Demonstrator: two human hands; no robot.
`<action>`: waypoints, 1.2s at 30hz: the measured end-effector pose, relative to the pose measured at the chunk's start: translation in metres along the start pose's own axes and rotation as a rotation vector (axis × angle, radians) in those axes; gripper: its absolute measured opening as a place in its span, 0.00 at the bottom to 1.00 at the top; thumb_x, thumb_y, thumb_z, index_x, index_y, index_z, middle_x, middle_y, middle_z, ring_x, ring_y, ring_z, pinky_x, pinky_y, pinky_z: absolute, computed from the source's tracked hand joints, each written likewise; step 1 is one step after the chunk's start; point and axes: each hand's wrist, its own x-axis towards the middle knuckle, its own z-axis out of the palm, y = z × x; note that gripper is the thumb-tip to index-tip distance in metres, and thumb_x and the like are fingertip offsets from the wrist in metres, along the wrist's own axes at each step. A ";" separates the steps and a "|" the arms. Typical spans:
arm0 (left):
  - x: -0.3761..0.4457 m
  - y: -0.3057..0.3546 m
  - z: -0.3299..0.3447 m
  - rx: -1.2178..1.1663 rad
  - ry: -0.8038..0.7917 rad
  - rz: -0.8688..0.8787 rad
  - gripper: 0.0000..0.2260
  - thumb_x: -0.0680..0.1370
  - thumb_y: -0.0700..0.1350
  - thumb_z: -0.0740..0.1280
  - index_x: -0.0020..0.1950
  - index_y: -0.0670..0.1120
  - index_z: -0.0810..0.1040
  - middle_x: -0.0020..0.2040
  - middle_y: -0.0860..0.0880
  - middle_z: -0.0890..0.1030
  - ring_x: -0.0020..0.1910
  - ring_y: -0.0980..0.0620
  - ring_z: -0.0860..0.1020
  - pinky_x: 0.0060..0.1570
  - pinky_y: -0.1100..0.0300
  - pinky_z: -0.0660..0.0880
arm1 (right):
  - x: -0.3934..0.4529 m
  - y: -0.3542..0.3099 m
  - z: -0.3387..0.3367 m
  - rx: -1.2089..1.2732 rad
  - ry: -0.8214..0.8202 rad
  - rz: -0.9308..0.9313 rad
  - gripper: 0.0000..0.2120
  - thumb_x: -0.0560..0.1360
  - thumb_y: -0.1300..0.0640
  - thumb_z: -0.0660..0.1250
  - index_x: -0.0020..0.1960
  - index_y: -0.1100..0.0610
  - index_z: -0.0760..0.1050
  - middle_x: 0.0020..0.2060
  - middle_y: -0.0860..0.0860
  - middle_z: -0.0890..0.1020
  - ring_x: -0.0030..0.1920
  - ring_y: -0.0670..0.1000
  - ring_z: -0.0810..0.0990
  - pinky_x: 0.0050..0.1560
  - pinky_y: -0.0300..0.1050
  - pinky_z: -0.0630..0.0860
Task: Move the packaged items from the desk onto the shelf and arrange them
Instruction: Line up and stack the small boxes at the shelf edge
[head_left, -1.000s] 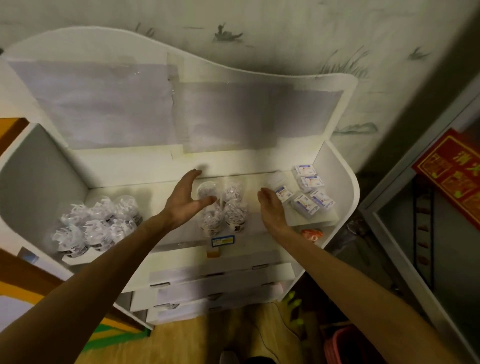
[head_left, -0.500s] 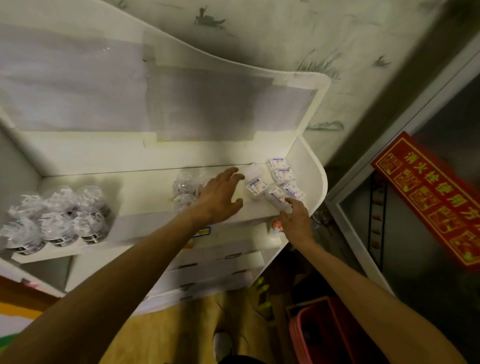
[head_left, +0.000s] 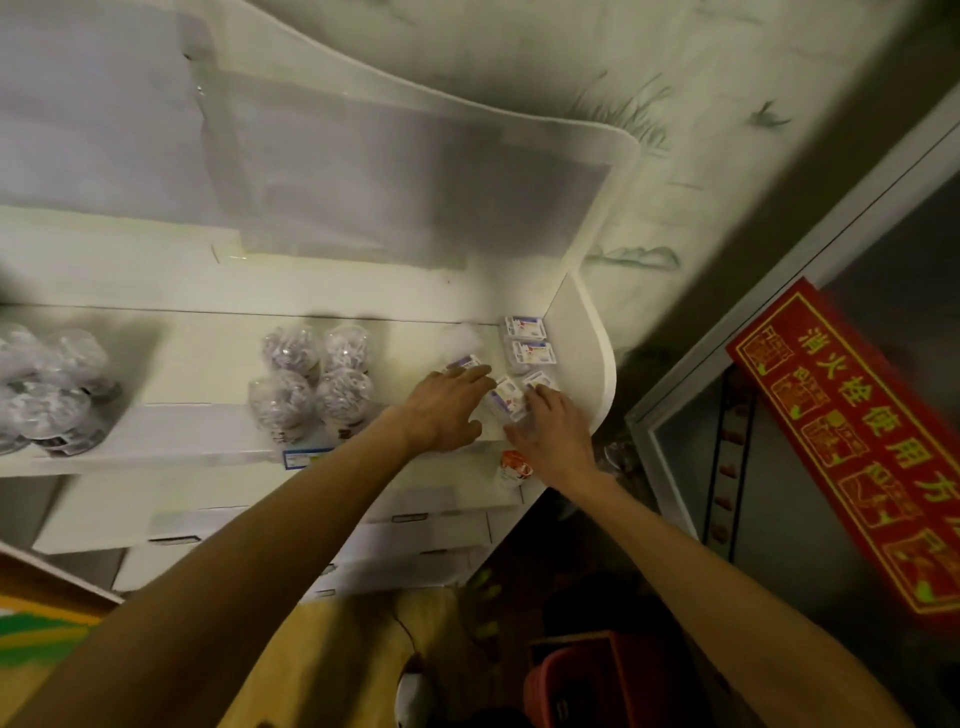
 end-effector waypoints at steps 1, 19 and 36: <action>0.004 0.006 0.007 -0.003 -0.024 0.003 0.32 0.78 0.52 0.66 0.80 0.48 0.60 0.81 0.47 0.55 0.78 0.45 0.59 0.73 0.48 0.63 | -0.003 0.004 0.004 0.004 0.001 -0.011 0.29 0.79 0.39 0.62 0.74 0.53 0.66 0.72 0.51 0.71 0.72 0.53 0.67 0.74 0.56 0.65; 0.016 0.052 0.049 0.291 0.059 -0.065 0.31 0.77 0.49 0.65 0.78 0.45 0.59 0.77 0.44 0.62 0.73 0.42 0.63 0.70 0.49 0.63 | 0.023 0.038 -0.007 -0.043 -0.061 -0.165 0.36 0.69 0.45 0.73 0.73 0.54 0.67 0.71 0.53 0.69 0.68 0.56 0.68 0.69 0.50 0.65; 0.027 0.049 0.044 0.222 0.074 -0.139 0.22 0.78 0.57 0.67 0.68 0.47 0.69 0.65 0.45 0.72 0.59 0.46 0.75 0.58 0.52 0.73 | 0.027 0.037 -0.010 0.032 -0.081 -0.123 0.27 0.74 0.53 0.70 0.70 0.55 0.68 0.69 0.53 0.72 0.66 0.55 0.71 0.67 0.49 0.71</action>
